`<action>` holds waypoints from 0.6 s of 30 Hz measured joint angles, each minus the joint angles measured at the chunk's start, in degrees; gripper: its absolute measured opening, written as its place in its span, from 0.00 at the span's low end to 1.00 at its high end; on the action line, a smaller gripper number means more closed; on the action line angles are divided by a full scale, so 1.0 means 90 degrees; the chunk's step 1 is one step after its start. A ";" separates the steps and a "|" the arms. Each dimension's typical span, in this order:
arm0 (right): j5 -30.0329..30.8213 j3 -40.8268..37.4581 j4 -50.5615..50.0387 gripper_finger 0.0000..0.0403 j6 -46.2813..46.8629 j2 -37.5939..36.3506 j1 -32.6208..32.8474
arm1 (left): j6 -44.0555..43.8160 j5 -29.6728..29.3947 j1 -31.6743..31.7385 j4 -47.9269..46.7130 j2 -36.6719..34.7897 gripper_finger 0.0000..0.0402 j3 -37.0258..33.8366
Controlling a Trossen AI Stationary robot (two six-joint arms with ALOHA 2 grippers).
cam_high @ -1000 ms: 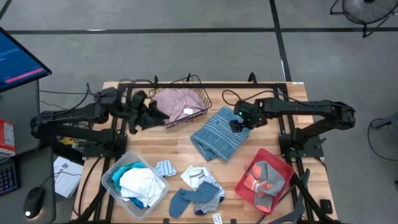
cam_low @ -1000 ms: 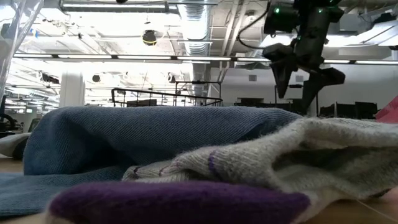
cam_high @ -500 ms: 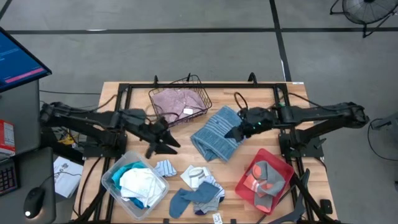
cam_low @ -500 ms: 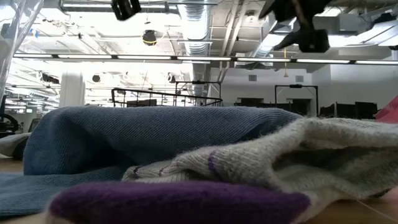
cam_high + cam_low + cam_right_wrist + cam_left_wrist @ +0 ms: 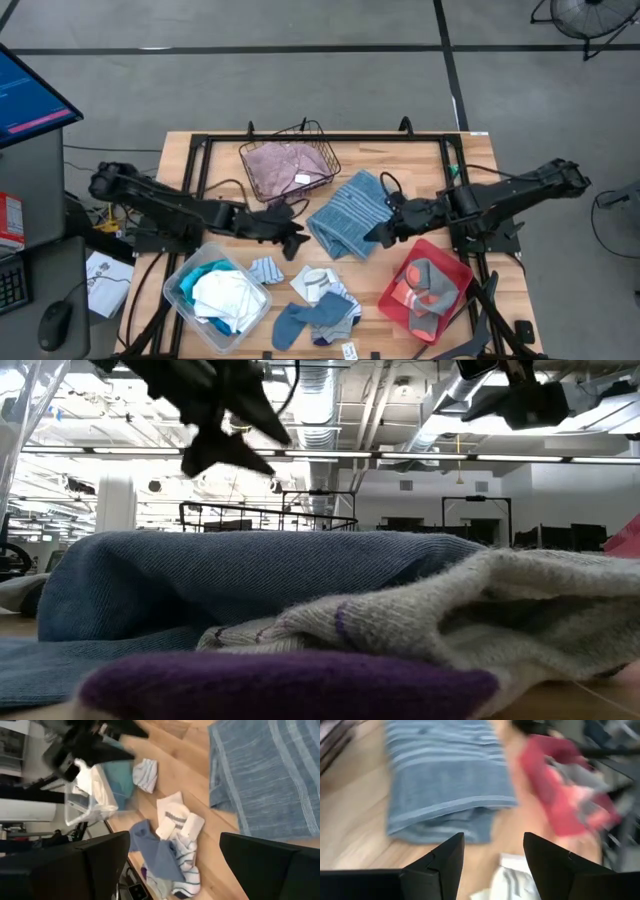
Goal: Pick & Place Cloths
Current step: Put the blue polo shirt into the black mesh basket
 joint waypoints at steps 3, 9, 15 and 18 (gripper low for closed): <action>0.0001 -0.0005 0.0055 0.76 0.0004 0.0004 0.0149 | -0.0804 -0.0342 -0.0011 0.0039 0.0439 0.48 0.0000; 0.0090 -0.0002 0.0139 0.76 -0.0067 0.0004 0.0354 | -0.1471 -0.0562 -0.0011 0.0387 0.1155 0.48 -0.0002; 0.0089 -0.0002 0.0177 0.76 -0.0284 0.0004 0.0575 | -0.1974 -0.0914 0.0021 0.0740 0.1586 0.48 0.0000; 0.0127 -0.0002 0.0180 0.76 -0.0298 0.0004 0.0686 | -0.2234 -0.0955 0.0021 0.0776 0.1738 0.48 0.0002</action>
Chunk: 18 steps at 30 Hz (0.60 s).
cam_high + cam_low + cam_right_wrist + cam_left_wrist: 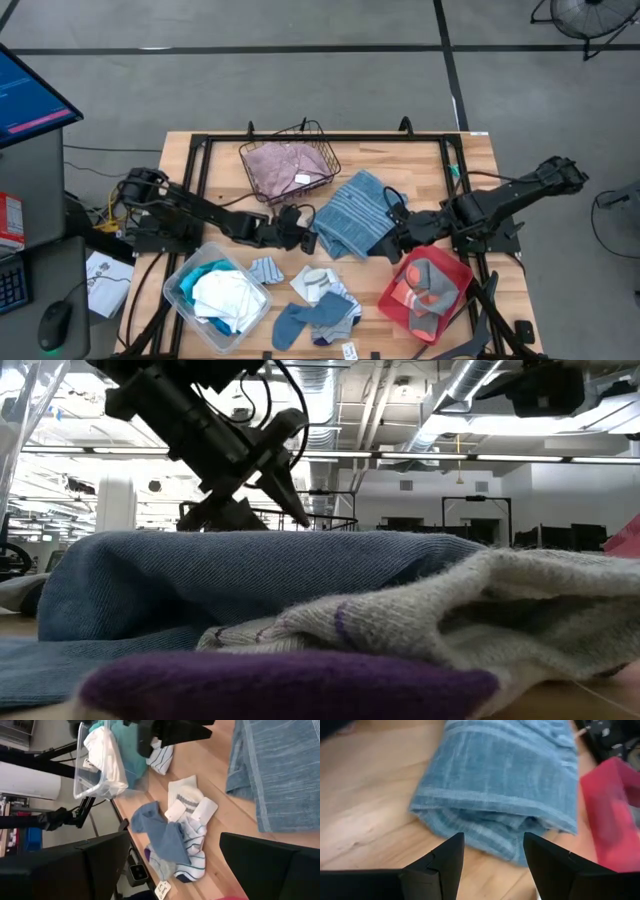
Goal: Pick & Place Cloths
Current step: Put the blue polo shirt into the black mesh basket
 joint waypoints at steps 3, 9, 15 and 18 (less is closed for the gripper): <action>0.0014 0.0000 0.0029 0.76 -0.0008 0.0000 0.0095 | -0.0268 -0.0005 0.0000 0.0003 0.0040 0.48 -0.0002; 0.0037 0.0000 0.0042 0.76 -0.0145 0.0000 0.0260 | -0.0325 -0.0042 0.0004 0.0051 -0.0123 0.48 0.0005; 0.0192 0.0000 0.0068 0.76 -0.0220 0.0000 0.0366 | -0.0349 0.0227 0.0051 0.0417 -0.0117 0.48 0.0002; 0.0207 0.0000 0.0068 0.76 -0.0222 0.0000 0.0431 | -0.0306 0.0627 0.0012 0.0862 -0.0171 0.48 0.0000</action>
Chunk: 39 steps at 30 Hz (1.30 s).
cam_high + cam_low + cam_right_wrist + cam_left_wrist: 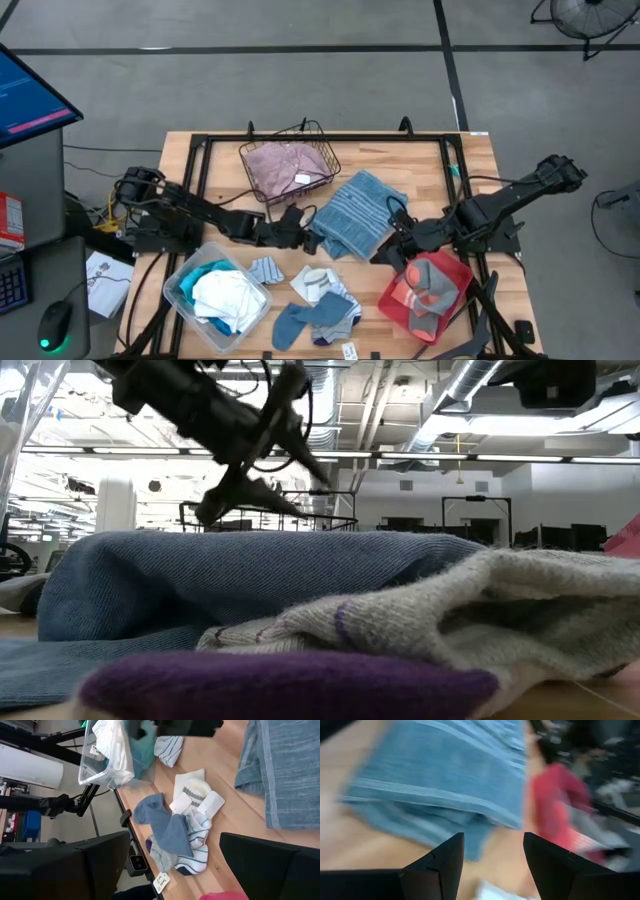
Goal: Pick & Place Cloths
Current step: Put the blue polo shirt into the black mesh basket
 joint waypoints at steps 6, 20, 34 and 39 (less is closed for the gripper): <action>0.0005 0.0000 0.0000 0.76 0.0000 0.0000 0.0063 | 0.0197 0.0501 -0.0027 0.0241 -0.0434 0.48 -0.0002; 0.0719 0.0000 0.0015 0.76 -0.0329 0.0000 0.0030 | 0.2079 0.0864 -0.0107 0.0315 -0.2844 0.48 0.0000; 0.0988 0.0366 0.0711 0.76 -0.1924 0.1152 -0.2011 | 0.2722 0.0928 -0.0500 0.0266 -0.4860 0.48 -0.0002; 0.0627 0.1558 -0.1149 0.76 -0.1871 0.2157 -0.2852 | 0.2971 0.0925 -0.0652 0.0250 -0.5132 0.48 -0.0002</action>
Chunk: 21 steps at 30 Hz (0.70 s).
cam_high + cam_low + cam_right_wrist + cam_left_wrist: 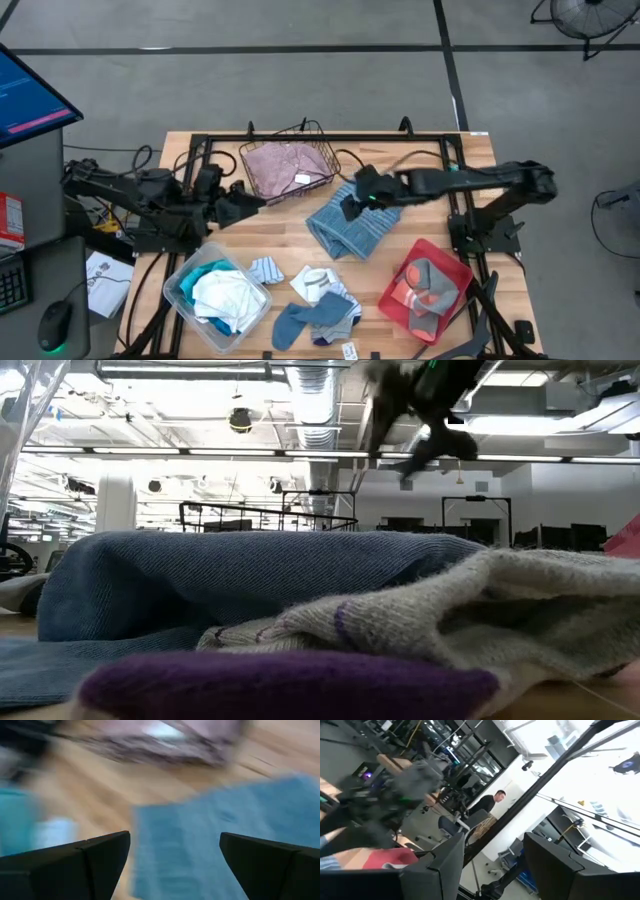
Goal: Pick & Place Cloths
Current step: Put the blue polo shirt into the black mesh basket
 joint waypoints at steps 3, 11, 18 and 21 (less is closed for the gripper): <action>-0.0138 0.0761 -0.1560 0.76 0.0207 0.0671 -0.0141 | 0.0039 0.0000 -0.0097 -0.0008 -0.0061 0.48 0.0000; -0.0583 0.1346 -0.4146 0.76 0.2241 0.1706 0.0622 | 0.0039 0.0000 -0.0247 -0.0010 -0.0061 0.48 0.0000; -0.0695 0.0615 -0.3138 0.76 0.4342 0.1728 0.0898 | 0.0039 0.0000 -0.0256 -0.0007 -0.0061 0.48 0.0000; -0.0635 0.0377 -0.2592 0.76 0.5071 0.1707 0.0886 | 0.0038 0.0002 -0.0256 -0.0005 -0.0059 0.48 0.0000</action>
